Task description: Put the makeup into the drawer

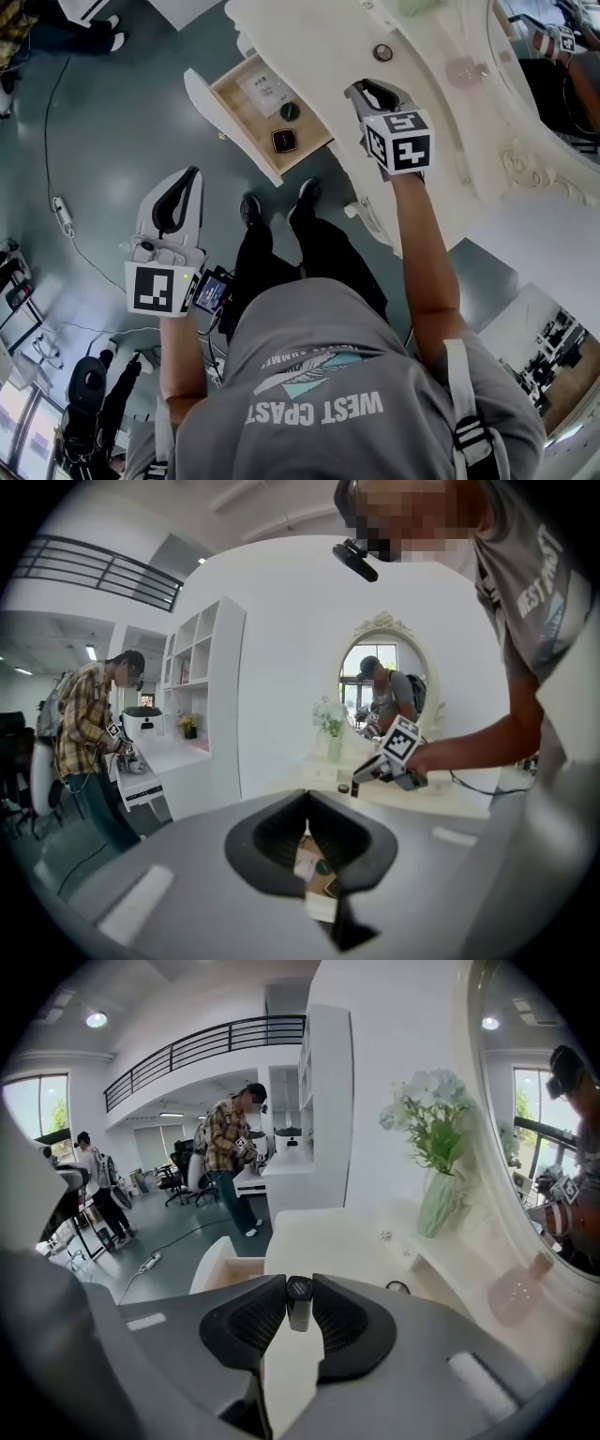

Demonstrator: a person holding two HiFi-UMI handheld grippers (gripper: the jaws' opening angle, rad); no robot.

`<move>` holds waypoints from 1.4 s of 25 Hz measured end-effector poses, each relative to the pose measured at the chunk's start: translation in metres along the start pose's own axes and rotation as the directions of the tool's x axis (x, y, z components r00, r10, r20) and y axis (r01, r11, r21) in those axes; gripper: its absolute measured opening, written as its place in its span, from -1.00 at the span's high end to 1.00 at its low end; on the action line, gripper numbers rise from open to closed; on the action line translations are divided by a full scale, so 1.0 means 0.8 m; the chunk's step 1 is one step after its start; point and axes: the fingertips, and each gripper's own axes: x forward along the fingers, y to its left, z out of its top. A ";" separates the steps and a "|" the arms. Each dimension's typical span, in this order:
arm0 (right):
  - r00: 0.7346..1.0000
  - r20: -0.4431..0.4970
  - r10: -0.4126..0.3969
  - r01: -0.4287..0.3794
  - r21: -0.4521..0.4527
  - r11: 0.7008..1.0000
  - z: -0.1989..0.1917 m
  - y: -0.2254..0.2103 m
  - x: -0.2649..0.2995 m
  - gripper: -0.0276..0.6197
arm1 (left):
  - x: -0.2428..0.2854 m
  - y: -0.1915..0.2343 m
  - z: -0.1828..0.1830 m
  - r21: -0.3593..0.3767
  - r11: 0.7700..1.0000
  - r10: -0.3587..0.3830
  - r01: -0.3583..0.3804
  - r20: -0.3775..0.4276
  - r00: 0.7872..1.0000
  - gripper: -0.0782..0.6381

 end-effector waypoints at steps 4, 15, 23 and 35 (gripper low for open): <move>0.998 -0.027 0.049 -0.050 -0.023 0.998 0.000 0.040 0.029 0.63 | -0.017 0.018 -0.015 -0.022 0.999 0.027 -0.027 -0.006 1.000 0.78; 0.979 -0.125 0.160 -0.170 -0.073 0.983 -0.028 0.139 0.109 0.63 | -0.058 0.056 -0.058 -0.081 0.992 0.097 -0.098 -0.022 0.995 0.77; 0.960 -0.196 0.200 -0.220 -0.089 0.971 -0.060 0.191 0.163 0.63 | -0.089 0.078 -0.087 -0.117 0.982 0.144 -0.146 -0.033 0.989 0.78; 0.928 -0.306 0.212 -0.236 -0.043 0.971 -0.126 0.226 0.232 0.63 | -0.127 0.112 -0.127 -0.163 0.966 0.190 -0.198 -0.064 0.980 0.78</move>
